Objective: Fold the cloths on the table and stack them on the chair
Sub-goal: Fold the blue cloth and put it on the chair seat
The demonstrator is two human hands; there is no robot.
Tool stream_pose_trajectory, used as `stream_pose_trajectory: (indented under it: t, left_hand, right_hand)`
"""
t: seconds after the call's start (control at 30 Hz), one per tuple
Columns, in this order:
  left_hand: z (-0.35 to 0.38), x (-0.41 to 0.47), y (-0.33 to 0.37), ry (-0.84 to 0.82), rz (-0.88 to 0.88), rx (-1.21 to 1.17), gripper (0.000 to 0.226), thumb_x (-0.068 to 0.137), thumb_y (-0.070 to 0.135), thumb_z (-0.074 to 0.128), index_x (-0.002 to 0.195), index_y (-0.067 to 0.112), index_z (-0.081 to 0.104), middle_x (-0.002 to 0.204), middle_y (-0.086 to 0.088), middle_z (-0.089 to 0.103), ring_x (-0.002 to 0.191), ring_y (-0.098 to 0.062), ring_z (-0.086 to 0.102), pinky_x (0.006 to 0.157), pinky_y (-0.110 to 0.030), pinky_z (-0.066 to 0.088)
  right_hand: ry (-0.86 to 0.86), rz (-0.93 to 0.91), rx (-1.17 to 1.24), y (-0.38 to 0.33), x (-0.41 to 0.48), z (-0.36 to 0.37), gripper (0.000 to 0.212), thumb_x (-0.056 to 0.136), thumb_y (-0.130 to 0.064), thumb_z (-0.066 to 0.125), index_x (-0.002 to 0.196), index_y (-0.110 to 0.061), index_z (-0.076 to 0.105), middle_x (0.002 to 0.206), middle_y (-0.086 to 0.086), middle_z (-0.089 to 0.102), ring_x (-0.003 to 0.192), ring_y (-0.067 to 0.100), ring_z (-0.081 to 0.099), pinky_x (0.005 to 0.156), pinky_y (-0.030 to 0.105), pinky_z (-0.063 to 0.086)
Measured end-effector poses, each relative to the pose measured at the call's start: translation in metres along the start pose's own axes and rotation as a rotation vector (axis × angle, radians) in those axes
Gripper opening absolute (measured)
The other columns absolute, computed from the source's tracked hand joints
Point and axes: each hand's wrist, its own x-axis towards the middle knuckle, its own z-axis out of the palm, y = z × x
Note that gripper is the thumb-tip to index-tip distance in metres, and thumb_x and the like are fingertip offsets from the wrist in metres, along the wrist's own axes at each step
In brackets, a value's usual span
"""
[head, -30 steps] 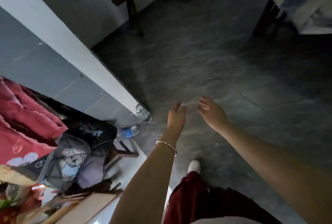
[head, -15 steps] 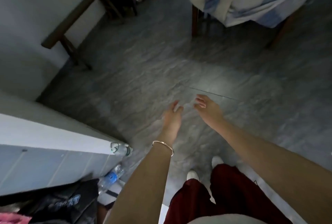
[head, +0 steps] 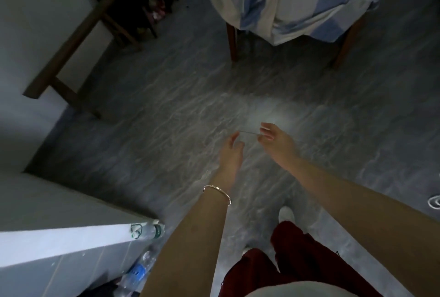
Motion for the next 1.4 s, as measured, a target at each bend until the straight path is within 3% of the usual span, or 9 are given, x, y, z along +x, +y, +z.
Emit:
stream_pose_trajectory:
  t: [0.07, 0.13, 0.23, 0.3, 0.5, 0.8, 1.03, 1.23, 1.4]
  left_hand:
    - [0.016, 0.015, 0.013, 0.004, 0.011, 0.013, 0.042, 0.09, 0.003, 0.047, 0.132, 0.008, 0.05, 0.129, -0.007, 0.056, 0.083, -0.004, 0.052, 0.055, 0.007, 0.035]
    - [0.031, 0.027, 0.027, -0.003, 0.02, 0.024, 0.042, 0.089, 0.0, 0.047, 0.131, 0.006, 0.05, 0.123, -0.008, 0.058, 0.088, -0.008, 0.055, 0.062, 0.007, 0.035]
    - [0.054, 0.043, 0.046, -0.027, 0.026, 0.018, 0.044, 0.084, 0.006, 0.052, 0.128, 0.004, 0.052, 0.131, -0.013, 0.056, 0.119, -0.023, 0.054, 0.101, -0.021, 0.041]
    - [0.071, 0.056, 0.053, -0.033, 0.038, 0.03, 0.049, 0.079, 0.011, 0.054, 0.127, 0.004, 0.053, 0.132, -0.015, 0.056, 0.124, -0.026, 0.051, 0.109, -0.037, 0.037]
    - [0.111, 0.077, 0.082, -0.061, 0.034, 0.023, 0.043, 0.088, 0.005, 0.051, 0.131, 0.008, 0.05, 0.137, -0.008, 0.051, 0.129, -0.02, 0.047, 0.111, -0.032, 0.034]
    - [0.147, 0.114, 0.125, -0.134, 0.054, 0.072, 0.044, 0.092, 0.008, 0.048, 0.136, 0.012, 0.045, 0.143, -0.005, 0.045, 0.133, -0.018, 0.041, 0.109, -0.029, 0.032]
    - [0.166, 0.164, 0.155, -0.171, 0.056, 0.143, 0.043, 0.092, 0.013, 0.048, 0.135, 0.015, 0.046, 0.141, -0.003, 0.047, 0.13, -0.021, 0.045, 0.108, -0.032, 0.036]
    - [0.183, 0.211, 0.184, -0.21, 0.035, 0.134, 0.043, 0.093, 0.009, 0.048, 0.136, 0.012, 0.044, 0.142, -0.006, 0.045, 0.13, -0.02, 0.043, 0.099, -0.024, 0.035]
    - [0.196, 0.245, 0.202, -0.253, 0.044, 0.149, 0.044, 0.093, 0.008, 0.047, 0.136, 0.011, 0.043, 0.144, -0.007, 0.043, 0.132, -0.02, 0.041, 0.106, -0.029, 0.035]
  right_hand:
    - [0.014, -0.005, -0.015, -0.002, 0.018, -0.013, 0.041, 0.087, -0.018, 0.06, 0.127, -0.015, 0.053, 0.123, 0.005, 0.063, 0.102, 0.012, 0.06, 0.098, 0.027, 0.041]
    - [0.015, -0.008, -0.034, -0.003, 0.035, -0.027, 0.042, 0.087, -0.02, 0.061, 0.128, -0.016, 0.053, 0.122, 0.003, 0.064, 0.106, 0.013, 0.06, 0.1, 0.03, 0.043]
    - [0.004, -0.003, -0.019, -0.006, 0.056, -0.049, 0.042, 0.087, -0.02, 0.061, 0.128, -0.016, 0.052, 0.125, 0.004, 0.062, 0.11, 0.018, 0.061, 0.1, 0.035, 0.046]
    - [0.002, 0.003, -0.005, -0.006, 0.072, -0.064, 0.043, 0.087, -0.018, 0.061, 0.129, -0.015, 0.051, 0.127, 0.005, 0.061, 0.111, 0.019, 0.061, 0.1, 0.034, 0.046]
    - [0.032, 0.033, 0.002, -0.002, 0.109, -0.104, 0.043, 0.088, -0.02, 0.061, 0.13, -0.016, 0.05, 0.127, 0.001, 0.06, 0.114, 0.017, 0.058, 0.098, 0.027, 0.042]
    - [0.085, 0.051, 0.049, -0.014, 0.155, -0.136, 0.044, 0.088, -0.021, 0.062, 0.13, -0.017, 0.05, 0.128, 0.001, 0.059, 0.116, 0.018, 0.057, 0.104, 0.038, 0.043]
    - [0.139, 0.074, 0.037, -0.033, 0.209, -0.15, 0.044, 0.089, -0.023, 0.06, 0.131, -0.018, 0.048, 0.13, -0.002, 0.058, 0.118, 0.015, 0.055, 0.104, 0.036, 0.043]
    - [0.181, 0.092, 0.033, -0.049, 0.258, -0.155, 0.046, 0.089, -0.024, 0.06, 0.133, -0.018, 0.048, 0.131, 0.0, 0.058, 0.117, 0.016, 0.056, 0.103, 0.034, 0.043]
    - [0.216, 0.115, 0.083, -0.055, 0.291, -0.164, 0.046, 0.087, -0.023, 0.062, 0.132, -0.018, 0.049, 0.13, 0.003, 0.058, 0.118, 0.017, 0.056, 0.104, 0.038, 0.043]
